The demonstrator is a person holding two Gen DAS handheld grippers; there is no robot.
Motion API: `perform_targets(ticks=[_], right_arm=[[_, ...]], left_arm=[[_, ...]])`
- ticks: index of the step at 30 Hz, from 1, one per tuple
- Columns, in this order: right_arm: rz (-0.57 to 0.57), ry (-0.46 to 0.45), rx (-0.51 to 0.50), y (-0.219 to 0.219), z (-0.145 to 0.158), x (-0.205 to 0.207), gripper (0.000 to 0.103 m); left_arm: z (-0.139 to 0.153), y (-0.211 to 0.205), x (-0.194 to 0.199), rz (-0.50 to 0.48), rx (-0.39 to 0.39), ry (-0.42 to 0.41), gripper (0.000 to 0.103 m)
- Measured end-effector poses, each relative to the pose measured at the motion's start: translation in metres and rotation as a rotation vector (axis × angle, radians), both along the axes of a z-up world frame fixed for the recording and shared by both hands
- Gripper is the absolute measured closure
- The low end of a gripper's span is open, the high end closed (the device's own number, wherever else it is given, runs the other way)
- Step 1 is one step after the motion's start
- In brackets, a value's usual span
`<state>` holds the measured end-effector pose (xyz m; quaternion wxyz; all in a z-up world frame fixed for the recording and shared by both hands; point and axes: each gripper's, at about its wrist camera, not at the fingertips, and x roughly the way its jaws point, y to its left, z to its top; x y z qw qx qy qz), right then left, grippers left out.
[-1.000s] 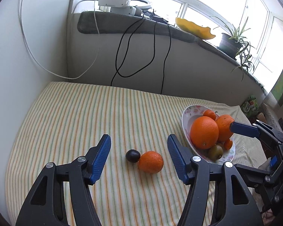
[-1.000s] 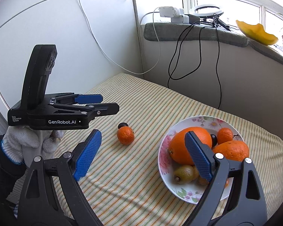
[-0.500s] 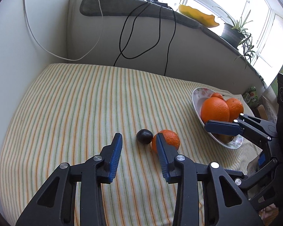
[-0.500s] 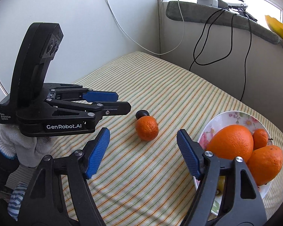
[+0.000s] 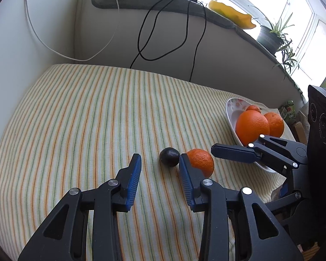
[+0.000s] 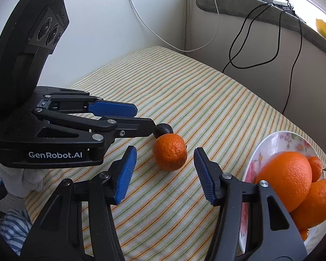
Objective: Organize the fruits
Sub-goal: 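Grasp the dark plum with the left gripper while the right gripper grasps the tangerine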
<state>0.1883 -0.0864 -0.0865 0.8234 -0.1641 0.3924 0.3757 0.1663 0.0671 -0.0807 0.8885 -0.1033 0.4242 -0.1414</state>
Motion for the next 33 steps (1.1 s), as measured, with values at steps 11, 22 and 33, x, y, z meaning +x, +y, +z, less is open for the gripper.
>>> perform_targets(ticks=[11,22,33], right_arm=[[-0.021,0.018,-0.013,0.003,-0.008,0.01,0.066],[-0.046,0.034,0.016,-0.015,-0.008,-0.007,0.067],[-0.065,0.042,0.034,-0.024,-0.006,-0.011,0.067]], left_arm=[[-0.003,-0.006,0.006,-0.021,0.003,0.01,0.073],[-0.009,-0.017,0.013,-0.048,0.024,0.029,0.073],[-0.016,-0.021,0.02,-0.044,0.068,0.032,0.081]])
